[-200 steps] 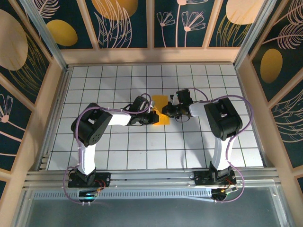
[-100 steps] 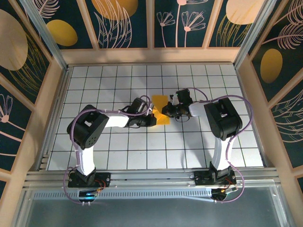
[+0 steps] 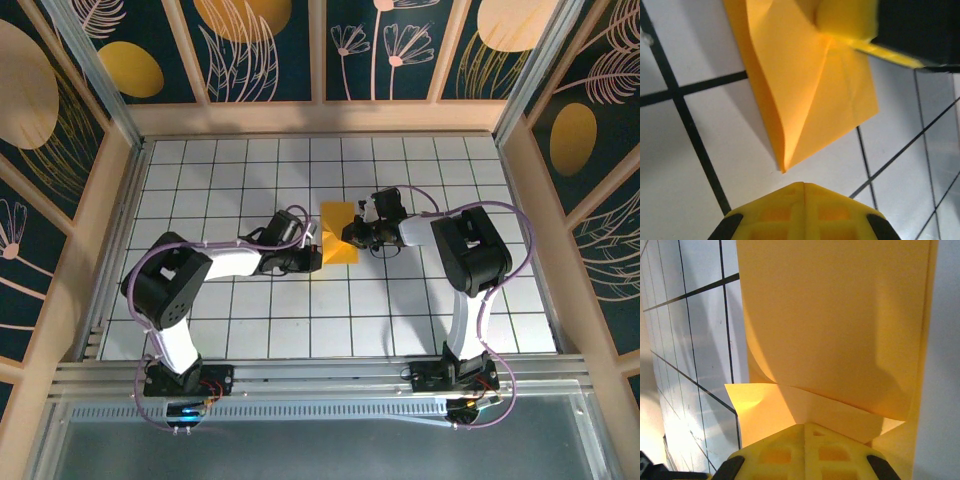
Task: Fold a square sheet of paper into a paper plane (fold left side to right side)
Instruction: Fold the triangle a second time at the center of the table.
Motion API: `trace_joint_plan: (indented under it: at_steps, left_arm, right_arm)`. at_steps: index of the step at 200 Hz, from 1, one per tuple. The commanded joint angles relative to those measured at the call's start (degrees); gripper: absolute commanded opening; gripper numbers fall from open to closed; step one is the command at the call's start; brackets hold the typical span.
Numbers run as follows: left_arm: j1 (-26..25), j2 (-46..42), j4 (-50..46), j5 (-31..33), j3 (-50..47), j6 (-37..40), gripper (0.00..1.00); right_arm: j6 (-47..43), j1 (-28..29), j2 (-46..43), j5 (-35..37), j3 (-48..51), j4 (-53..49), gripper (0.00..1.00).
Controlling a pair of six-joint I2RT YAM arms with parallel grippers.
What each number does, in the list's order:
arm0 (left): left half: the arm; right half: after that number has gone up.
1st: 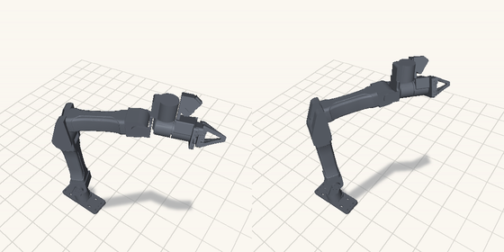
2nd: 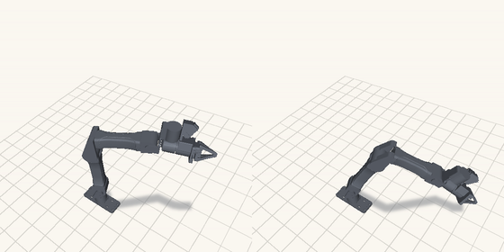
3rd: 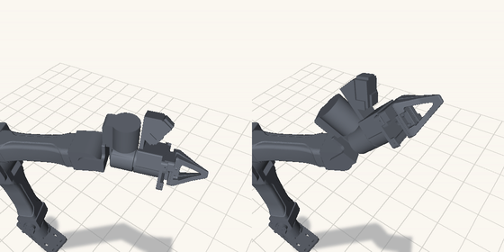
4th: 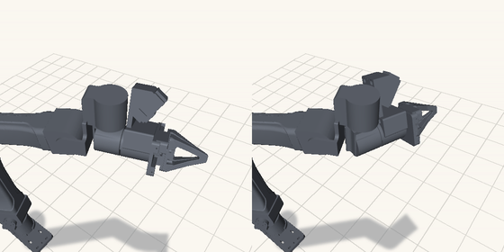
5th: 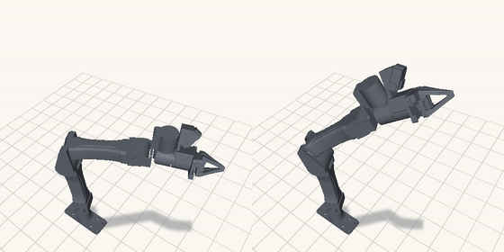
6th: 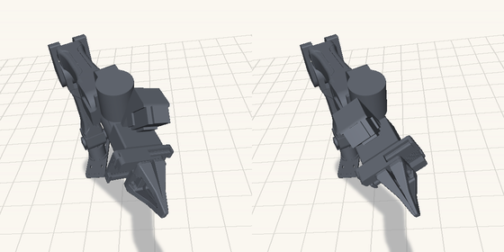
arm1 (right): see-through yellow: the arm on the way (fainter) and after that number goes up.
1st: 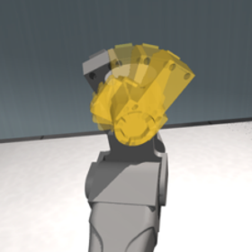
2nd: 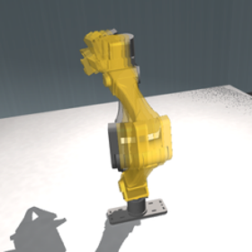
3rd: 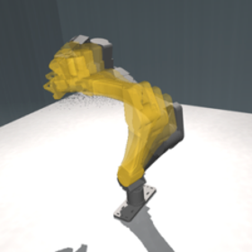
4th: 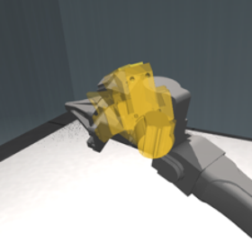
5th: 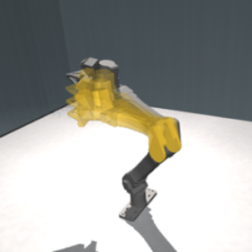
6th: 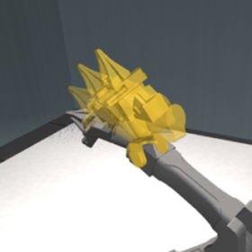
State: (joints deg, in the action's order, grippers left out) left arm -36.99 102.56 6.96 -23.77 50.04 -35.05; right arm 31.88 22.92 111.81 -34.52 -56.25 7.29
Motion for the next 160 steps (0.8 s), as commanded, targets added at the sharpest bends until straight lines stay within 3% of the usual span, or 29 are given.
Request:
trace_joint_plan:
  at_steps: [1, 67, 160]
  left_arm:
    - [0.6, 0.0, 0.3, -1.7, 3.6, -0.6, 0.00]
    - [0.6, 9.8, -1.8, -0.1, 12.4, 2.0, 0.00]
    - [0.6, 11.5, -4.1, 4.3, 10.1, 3.6, 0.00]
  right_arm:
    - [-0.8, -0.1, 1.8, 4.2, 1.2, -6.7, 0.00]
    - [-0.1, 0.6, 1.7, 3.7, 1.4, -5.6, 0.00]
    - [0.1, 0.3, -2.7, 2.0, -2.2, -4.9, 0.00]
